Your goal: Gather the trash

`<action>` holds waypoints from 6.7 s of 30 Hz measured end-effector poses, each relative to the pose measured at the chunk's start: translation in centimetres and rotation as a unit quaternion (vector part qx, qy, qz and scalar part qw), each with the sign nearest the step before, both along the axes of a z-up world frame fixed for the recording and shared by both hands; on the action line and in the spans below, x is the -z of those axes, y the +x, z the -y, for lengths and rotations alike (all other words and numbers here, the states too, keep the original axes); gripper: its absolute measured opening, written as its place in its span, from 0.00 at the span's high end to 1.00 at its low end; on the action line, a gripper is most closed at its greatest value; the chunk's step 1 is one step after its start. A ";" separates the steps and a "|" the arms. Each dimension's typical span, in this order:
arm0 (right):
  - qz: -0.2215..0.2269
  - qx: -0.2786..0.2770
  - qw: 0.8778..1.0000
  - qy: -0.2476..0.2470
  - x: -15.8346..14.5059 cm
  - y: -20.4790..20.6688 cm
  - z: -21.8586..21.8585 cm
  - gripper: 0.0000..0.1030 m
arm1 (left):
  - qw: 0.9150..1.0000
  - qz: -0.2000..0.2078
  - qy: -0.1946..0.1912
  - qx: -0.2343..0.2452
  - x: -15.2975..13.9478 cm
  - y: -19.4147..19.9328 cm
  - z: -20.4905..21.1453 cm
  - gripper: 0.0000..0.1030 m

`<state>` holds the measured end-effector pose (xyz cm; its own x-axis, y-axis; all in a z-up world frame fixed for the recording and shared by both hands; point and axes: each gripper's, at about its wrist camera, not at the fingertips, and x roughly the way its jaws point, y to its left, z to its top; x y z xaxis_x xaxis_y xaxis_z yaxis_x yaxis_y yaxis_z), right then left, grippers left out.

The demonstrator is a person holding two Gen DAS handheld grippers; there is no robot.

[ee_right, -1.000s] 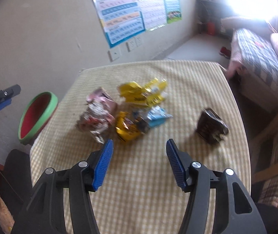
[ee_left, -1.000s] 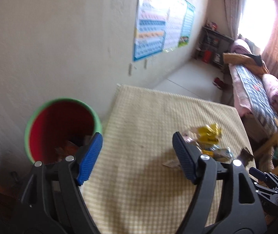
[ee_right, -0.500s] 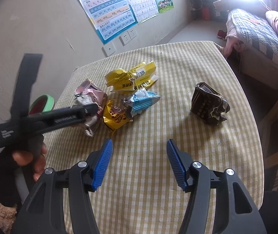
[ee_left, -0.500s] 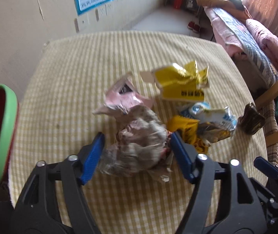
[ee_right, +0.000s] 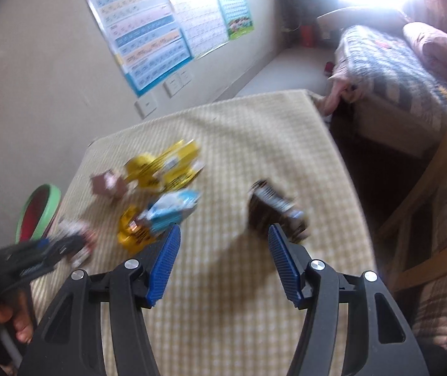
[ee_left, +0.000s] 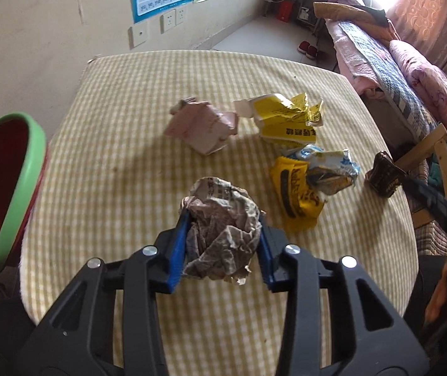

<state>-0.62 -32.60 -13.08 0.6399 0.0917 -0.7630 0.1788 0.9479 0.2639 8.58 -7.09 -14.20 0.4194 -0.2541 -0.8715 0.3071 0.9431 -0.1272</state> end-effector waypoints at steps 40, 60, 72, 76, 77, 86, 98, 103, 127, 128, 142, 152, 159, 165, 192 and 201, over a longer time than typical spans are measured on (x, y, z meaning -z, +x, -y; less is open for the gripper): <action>-0.011 -0.080 0.996 0.047 -1.3 0.2 -7.5 0.68 | 0.998 -0.055 -0.021 -0.020 3.1 -3.8 -3.8 0.46; -0.018 -0.129 0.991 0.036 -1.9 -0.3 -12.5 0.68 | 0.996 -0.004 -0.054 -0.071 -0.3 -3.9 -7.4 0.50; -0.025 -0.126 0.991 0.042 -1.3 -0.7 -12.4 0.67 | 0.997 -0.027 -0.024 -0.062 2.6 -1.5 -5.7 0.45; -0.021 -0.123 0.991 0.045 -1.5 -1.0 -12.3 0.67 | 0.996 -0.027 -0.047 -0.072 2.0 -1.7 -6.7 0.65; -0.020 -0.122 0.991 0.046 -1.5 -1.1 -12.3 0.67 | 0.996 -0.023 -0.046 -0.075 1.7 -1.9 -6.9 0.66; -0.026 -0.122 0.991 0.048 -1.1 -0.8 -12.5 0.67 | 0.993 0.037 -0.061 -0.098 -2.0 -3.3 -8.8 0.67; -0.011 -0.161 0.986 0.050 -2.6 0.4 -15.4 0.67 | 0.981 0.110 -0.025 -0.160 -6.3 -3.7 -12.1 0.67; 0.003 -0.177 0.983 0.051 -3.6 0.9 -16.8 0.67 | 0.977 0.129 -0.013 -0.169 -7.6 -4.1 -12.8 0.67; 0.009 -0.213 0.976 0.036 -5.0 2.9 -20.8 0.67 | 0.969 0.145 -0.005 -0.198 -8.5 -3.9 -15.2 0.65; 0.009 -0.214 0.976 0.036 -5.0 3.0 -20.9 0.67 | 0.969 0.144 -0.004 -0.199 -8.5 -3.8 -15.3 0.65; 0.008 -0.229 0.973 0.037 -5.1 4.2 -22.9 0.67 | 0.966 0.142 0.002 -0.217 -8.3 -3.8 -16.6 0.65; -0.011 -0.247 0.968 0.041 -3.9 4.3 -25.2 0.66 | 0.962 0.132 0.006 -0.239 -7.5 -3.6 -18.8 0.65; -0.017 -0.270 0.962 0.040 -3.5 4.8 -27.7 0.66 | 0.957 0.122 0.013 -0.263 -6.7 -3.2 -21.1 0.64; 0.006 -0.282 0.959 0.035 -4.6 6.8 -29.7 0.66 | 0.953 0.123 0.019 -0.275 -6.5 -2.4 -23.1 0.64; 0.013 -0.240 0.969 0.056 -4.3 12.4 -29.1 0.41 | 0.947 0.120 0.012 -0.299 -5.6 -0.2 -26.6 0.23; -0.008 -0.053 0.997 -0.055 -2.2 7.3 -12.0 0.38 | 0.970 0.101 -0.025 -0.218 -5.3 -1.9 -18.8 0.23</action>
